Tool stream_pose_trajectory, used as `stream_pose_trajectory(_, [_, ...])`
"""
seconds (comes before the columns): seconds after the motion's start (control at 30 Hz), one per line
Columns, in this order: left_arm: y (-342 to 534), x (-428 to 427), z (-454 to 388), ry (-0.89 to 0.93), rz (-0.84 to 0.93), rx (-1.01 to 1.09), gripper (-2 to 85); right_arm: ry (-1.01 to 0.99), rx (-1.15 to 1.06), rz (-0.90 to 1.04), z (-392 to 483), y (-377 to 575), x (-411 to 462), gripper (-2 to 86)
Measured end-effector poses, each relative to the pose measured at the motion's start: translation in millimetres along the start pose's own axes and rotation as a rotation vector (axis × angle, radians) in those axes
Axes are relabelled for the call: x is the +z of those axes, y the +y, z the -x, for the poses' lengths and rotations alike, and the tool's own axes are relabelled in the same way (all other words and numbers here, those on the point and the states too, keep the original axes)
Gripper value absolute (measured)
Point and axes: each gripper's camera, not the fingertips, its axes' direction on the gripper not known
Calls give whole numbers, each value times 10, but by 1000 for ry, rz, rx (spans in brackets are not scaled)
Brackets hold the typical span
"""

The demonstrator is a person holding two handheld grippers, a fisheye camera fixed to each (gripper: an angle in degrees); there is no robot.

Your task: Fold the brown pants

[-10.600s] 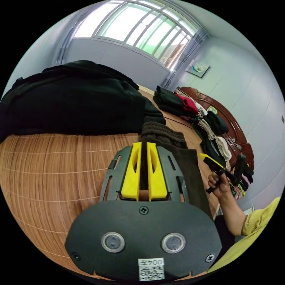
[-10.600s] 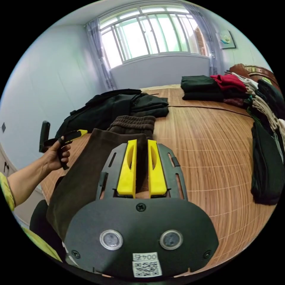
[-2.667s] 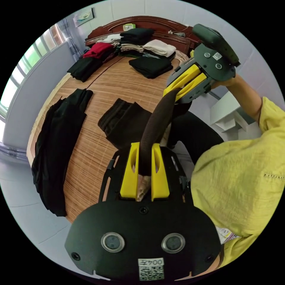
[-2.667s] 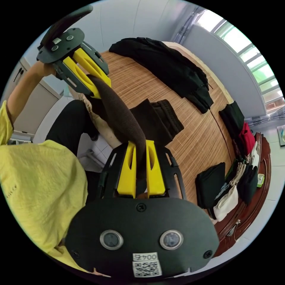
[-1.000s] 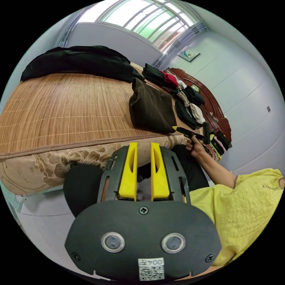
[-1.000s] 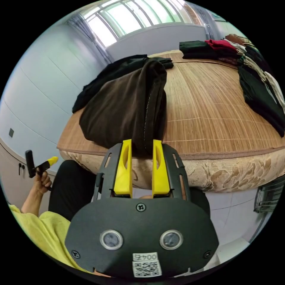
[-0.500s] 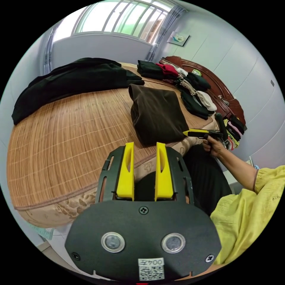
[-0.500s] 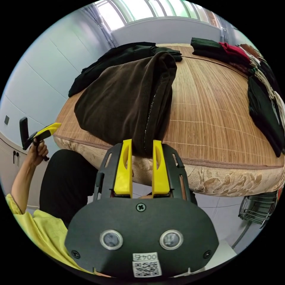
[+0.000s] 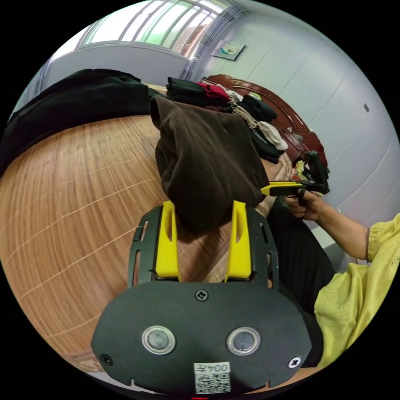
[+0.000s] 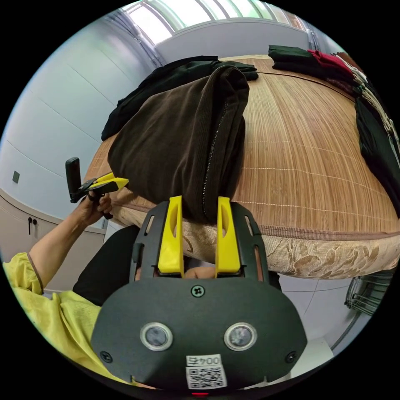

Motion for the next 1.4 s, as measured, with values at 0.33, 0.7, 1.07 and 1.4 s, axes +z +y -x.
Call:
stream_pose_trajectory(0.33, [99, -343, -307, 66, -95, -82, 78, -18, -47, 76, 220, 25, 8, 73])
stream_pose_trajectory(0.7, [980, -1204, -810, -73, -269, -185, 88, -92, 26, -94, 154, 564, -184, 105])
stream_pose_trajectory(1.07, [-929, -685, -1954, -268, -252, 144, 121, -190, 123, -352, 133, -304, -442, 145])
stream_pose_trajectory(1.4, [-1861, 66, -2077, -404, -37, 142, 183, -339, 230, -261, -98, -742, -119, 45])
